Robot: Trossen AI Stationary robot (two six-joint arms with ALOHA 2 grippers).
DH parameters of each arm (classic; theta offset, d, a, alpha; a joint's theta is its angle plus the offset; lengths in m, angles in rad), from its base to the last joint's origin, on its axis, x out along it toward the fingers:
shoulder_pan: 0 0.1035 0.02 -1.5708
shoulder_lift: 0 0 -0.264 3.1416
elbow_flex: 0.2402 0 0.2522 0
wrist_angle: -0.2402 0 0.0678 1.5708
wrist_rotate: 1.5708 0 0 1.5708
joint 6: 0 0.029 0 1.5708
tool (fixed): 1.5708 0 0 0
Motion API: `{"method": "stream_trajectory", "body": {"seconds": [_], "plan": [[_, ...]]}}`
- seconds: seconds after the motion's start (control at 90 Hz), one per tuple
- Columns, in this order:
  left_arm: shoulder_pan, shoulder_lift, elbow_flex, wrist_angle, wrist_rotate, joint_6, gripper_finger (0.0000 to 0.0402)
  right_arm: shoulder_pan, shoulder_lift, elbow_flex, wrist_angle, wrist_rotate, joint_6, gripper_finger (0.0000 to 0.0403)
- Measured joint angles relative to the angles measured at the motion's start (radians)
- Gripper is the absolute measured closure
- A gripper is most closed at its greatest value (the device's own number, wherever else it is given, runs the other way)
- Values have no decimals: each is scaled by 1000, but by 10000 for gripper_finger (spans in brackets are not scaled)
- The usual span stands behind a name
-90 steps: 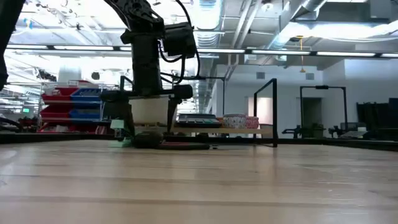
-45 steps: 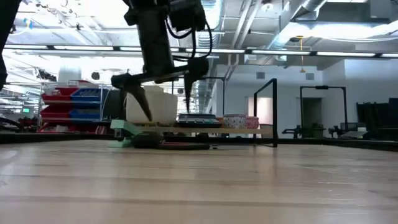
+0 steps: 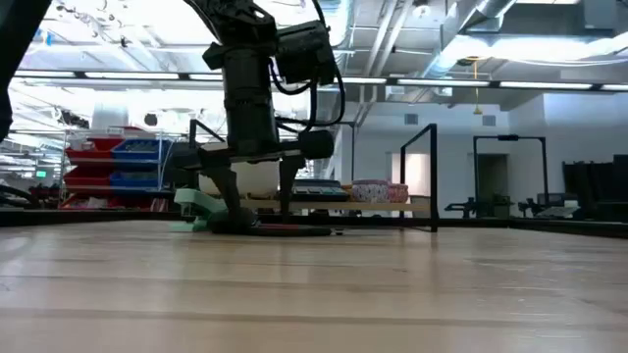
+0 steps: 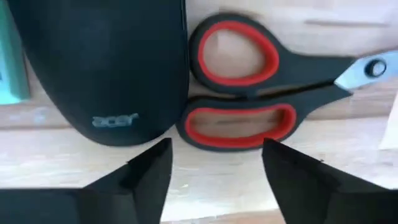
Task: Stock shelves
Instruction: Put the black mouse to the bottom left of the shelf, then put the gray pen into the white pen organizer on the shelf
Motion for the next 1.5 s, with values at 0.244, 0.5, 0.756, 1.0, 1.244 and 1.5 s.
{"method": "stream_trajectory", "body": {"seconds": [0.244, 0.5, 0.756, 1.0, 1.244, 1.5], "plan": [[16, -3, 0, -11, -3, 15, 205, 0, 0, 0, -1, 0, 0, 45], [31, -3, 0, -26, -7, 34, 205, 0, 0, 0, -1, 0, 0, 45], [39, -3, 0, -25, -8, 34, 205, 0, 0, 0, -1, 0, 0, 45], [5, -3, 80, -55, 25, 113, 205, 33, -3, 0, -5, 0, 45, 45], [-93, -3, 245, -141, -70, 157, 205, 124, 6, 0, -51, -33, 79, 45], [-245, -4, 352, -66, -178, 314, 205, 172, 86, 0, -132, -72, 197, 45]]}}
